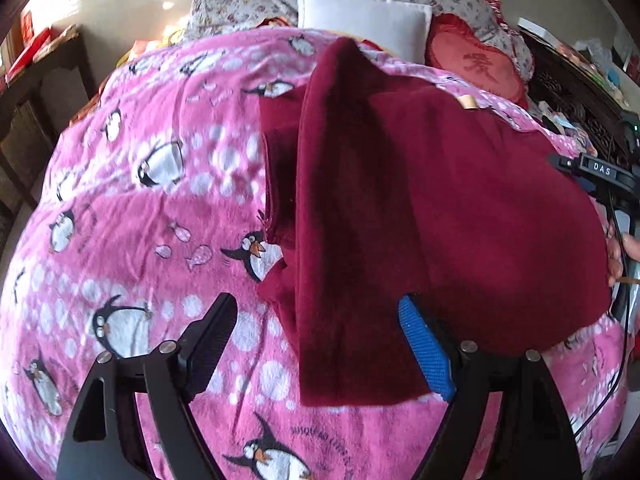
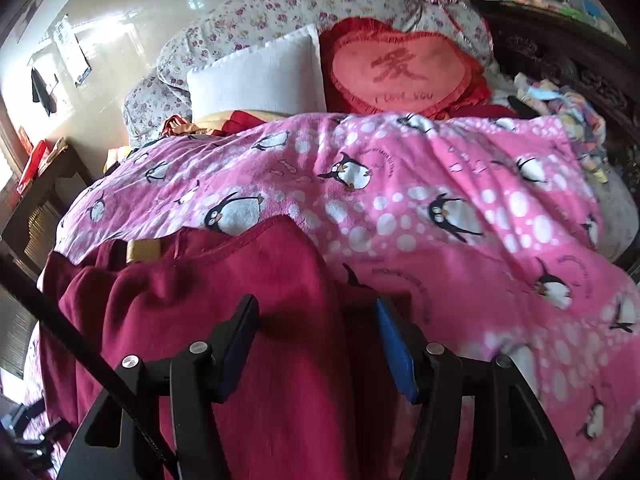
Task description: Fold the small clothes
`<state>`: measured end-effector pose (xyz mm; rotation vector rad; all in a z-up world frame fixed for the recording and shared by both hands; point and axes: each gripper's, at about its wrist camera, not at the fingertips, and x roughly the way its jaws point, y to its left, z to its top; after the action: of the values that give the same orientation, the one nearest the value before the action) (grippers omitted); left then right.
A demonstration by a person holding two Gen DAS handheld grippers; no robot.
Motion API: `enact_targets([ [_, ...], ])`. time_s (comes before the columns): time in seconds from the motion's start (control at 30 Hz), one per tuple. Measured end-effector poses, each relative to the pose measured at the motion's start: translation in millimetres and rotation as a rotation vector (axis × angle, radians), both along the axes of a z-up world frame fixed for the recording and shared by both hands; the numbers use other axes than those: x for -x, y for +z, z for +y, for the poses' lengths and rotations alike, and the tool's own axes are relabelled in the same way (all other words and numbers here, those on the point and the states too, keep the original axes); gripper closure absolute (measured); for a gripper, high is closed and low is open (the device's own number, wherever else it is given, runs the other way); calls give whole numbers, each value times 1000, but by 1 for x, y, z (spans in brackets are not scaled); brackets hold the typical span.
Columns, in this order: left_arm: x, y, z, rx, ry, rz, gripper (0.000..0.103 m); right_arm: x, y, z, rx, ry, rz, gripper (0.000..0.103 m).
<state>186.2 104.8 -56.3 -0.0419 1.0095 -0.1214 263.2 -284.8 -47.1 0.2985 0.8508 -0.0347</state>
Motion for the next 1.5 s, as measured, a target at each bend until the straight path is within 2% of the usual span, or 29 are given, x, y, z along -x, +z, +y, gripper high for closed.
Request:
enact_targets([
  [0.03, -4, -2, 1, 10, 6, 7, 21, -3, -2, 0, -13, 8, -2, 83],
  [0.07, -7, -4, 2, 14, 12, 9, 21, -5, -3, 0, -32, 25, -12, 95],
  [0.13, -11, -7, 2, 15, 18, 10, 21, -2, 3, 2, -22, 28, -45, 95],
  [0.17, -13, -9, 2, 15, 18, 12, 21, 3, 11, 3, 5, 26, -87, 95],
  [0.23, -14, -14, 0, 13, 20, 20, 20, 4, 17, 1, 45, 2, -115, 95],
  [0.3, -15, -18, 0, 16, 24, 25, 20, -5, 9, -1, 43, -15, -72, 95],
  [0.37, -15, -19, 2, 34, 30, 28, 20, -14, -4, 3, 88, -18, -26, 95],
  [0.47, -8, -6, 5, 23, 35, -1, 20, -8, -3, 3, 74, -28, -39, 93],
  [0.57, -3, 16, 9, -15, 50, -80, 20, 9, 14, 0, 38, -39, -74, 74],
  [0.63, -9, 26, 12, 3, 53, -91, 20, 17, 23, 5, 6, -6, -89, 51],
  [0.67, -17, 31, 14, 19, 58, -90, 20, 20, 27, 8, 1, 14, -90, 48],
  [0.8, -50, 44, 20, 77, 73, -109, 20, 20, 31, 16, 15, 17, -92, 46],
  [0.9, -77, 48, 21, 118, 71, -116, 20, 14, 25, 8, 2, -22, -86, 36],
  [0.93, -87, 48, 20, 129, 67, -109, 20, 12, 21, 5, -2, -36, -74, 35],
  [1.03, -112, 42, 15, 120, 84, -84, 20, 2, 6, 0, -19, -34, -34, 37],
  [1.07, -115, 41, 14, 119, 83, -85, 20, 0, 2, 0, -18, -23, -25, 44],
  [1.1, -121, 39, 11, 112, 77, -88, 23, -2, -1, 2, -10, -4, -22, 72],
  [1.13, -126, 37, 8, 100, 72, -92, 47, -3, -2, 5, -7, 21, -25, 89],
  [1.17, -128, 36, 8, 86, 69, -89, 67, -3, -2, 6, -1, 30, -32, 90],
  [1.23, -132, 34, 7, 103, 55, -83, 77, 0, 3, 9, 26, 27, -61, 93],
  [1.27, -132, 36, 6, 109, 44, -95, 90, 2, 8, 9, 31, 23, -85, 93],
  [1.3, -132, 38, 6, 116, 34, -102, 94, 4, 13, 8, 34, 15, -109, 93],
  [1.37, -131, 44, 8, 128, 45, -125, 94, 6, 22, 6, 34, 6, -143, 93],
  [1.5, -136, 38, 12, 135, 78, -121, 94, 0, 19, 6, 63, -11, -129, 94],
])
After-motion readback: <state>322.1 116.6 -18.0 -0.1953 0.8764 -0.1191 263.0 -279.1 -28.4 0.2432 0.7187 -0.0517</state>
